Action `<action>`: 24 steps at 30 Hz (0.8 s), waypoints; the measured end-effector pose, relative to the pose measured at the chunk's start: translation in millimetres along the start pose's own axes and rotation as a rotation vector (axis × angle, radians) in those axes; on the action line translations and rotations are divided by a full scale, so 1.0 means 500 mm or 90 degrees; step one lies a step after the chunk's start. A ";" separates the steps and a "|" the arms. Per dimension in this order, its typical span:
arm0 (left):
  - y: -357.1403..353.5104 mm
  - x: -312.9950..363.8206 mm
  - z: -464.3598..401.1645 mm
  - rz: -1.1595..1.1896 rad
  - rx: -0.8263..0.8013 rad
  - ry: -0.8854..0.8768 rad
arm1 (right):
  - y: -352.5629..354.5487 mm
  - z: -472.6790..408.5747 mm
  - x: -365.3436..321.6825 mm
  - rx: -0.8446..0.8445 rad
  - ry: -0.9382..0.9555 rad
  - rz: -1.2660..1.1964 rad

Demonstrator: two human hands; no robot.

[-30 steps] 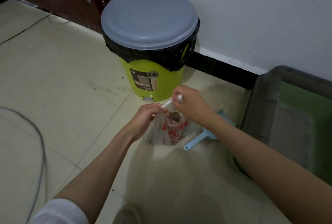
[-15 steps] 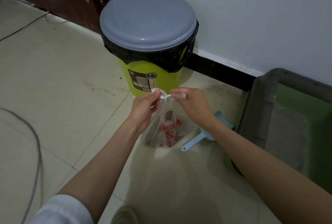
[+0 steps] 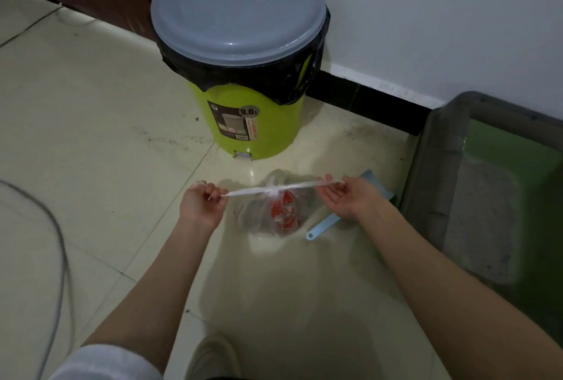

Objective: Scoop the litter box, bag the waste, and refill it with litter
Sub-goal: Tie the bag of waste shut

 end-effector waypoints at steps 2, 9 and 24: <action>0.030 0.008 -0.012 -0.028 0.045 -0.001 | 0.022 -0.010 -0.002 0.064 -0.011 0.011; 0.017 0.027 -0.001 -0.055 0.017 -0.055 | 0.003 -0.023 -0.014 0.004 0.106 0.062; -0.059 -0.033 0.082 -0.368 -0.146 -0.137 | -0.050 -0.012 0.109 0.036 0.314 0.463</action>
Point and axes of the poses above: each hand's wrist, its own z-axis away from the middle knuckle, its own y-axis out of the back of the hand, x = y × z, the point moved 3 cm from there along -z, towards the middle knuckle, and after that the axes turned 1 degree about x, right-handed, at the moved point
